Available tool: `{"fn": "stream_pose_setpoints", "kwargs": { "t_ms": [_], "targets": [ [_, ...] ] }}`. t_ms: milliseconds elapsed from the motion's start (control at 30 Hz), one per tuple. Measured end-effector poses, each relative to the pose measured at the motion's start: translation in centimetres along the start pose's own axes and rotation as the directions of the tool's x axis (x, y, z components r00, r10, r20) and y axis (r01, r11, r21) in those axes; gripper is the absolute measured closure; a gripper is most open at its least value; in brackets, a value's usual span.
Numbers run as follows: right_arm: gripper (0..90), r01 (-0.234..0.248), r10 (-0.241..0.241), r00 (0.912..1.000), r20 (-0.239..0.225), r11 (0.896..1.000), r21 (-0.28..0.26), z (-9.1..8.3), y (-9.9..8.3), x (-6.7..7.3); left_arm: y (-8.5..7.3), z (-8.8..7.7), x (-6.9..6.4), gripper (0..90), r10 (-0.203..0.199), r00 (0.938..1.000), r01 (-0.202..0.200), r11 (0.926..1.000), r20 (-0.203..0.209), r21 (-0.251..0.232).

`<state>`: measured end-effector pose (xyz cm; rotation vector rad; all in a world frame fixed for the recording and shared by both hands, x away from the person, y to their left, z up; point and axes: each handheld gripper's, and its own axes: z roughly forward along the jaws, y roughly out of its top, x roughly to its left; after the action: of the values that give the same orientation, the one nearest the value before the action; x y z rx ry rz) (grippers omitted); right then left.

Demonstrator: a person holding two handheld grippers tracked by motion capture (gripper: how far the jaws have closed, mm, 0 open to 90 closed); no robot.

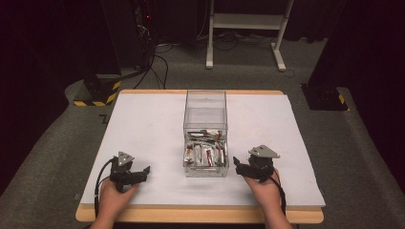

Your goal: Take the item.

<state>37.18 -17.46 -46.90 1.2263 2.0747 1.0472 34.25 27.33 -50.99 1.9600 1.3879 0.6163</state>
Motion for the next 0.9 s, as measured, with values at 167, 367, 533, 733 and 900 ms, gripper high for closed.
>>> {"fn": "stream_pose_setpoints", "kwargs": {
  "t_ms": [167,367,533,733,900],
  "targets": [
    [16.2,0.01,-0.01,0.9999,-0.002,0.999,-0.031,-0.5,0.3,0.2,0.0,0.0,0.0,13.3,0.0,1.0,0.0,1.0,0.0,0.0],
    [16.2,0.018,-0.018,0.9998,-0.007,0.998,-0.063,-1.2,0.7,0.5,0.0,0.0,0.0,13.3,0.0,1.0,0.0,1.0,0.0,0.0],
    [16.3,0.029,-0.03,0.9996,-0.003,0.996,-0.089,-1.7,1.0,0.8,0.0,0.0,0.0,13.3,0.0,1.0,0.0,1.0,-0.001,-0.001],
    [16.3,0.04,-0.041,0.9991,-0.007,0.993,-0.11,-2.2,1.4,1.1,0.0,0.0,0.0,13.3,0.0,1.0,0.0,1.0,-0.001,-0.001],
    [16.3,0.043,-0.045,0.9989,-0.015,0.992,-0.121,-2.4,1.7,1.3,0.0,0.0,0.0,13.3,0.0,1.0,0.0,1.0,-0.001,-0.001]
  ]
}}
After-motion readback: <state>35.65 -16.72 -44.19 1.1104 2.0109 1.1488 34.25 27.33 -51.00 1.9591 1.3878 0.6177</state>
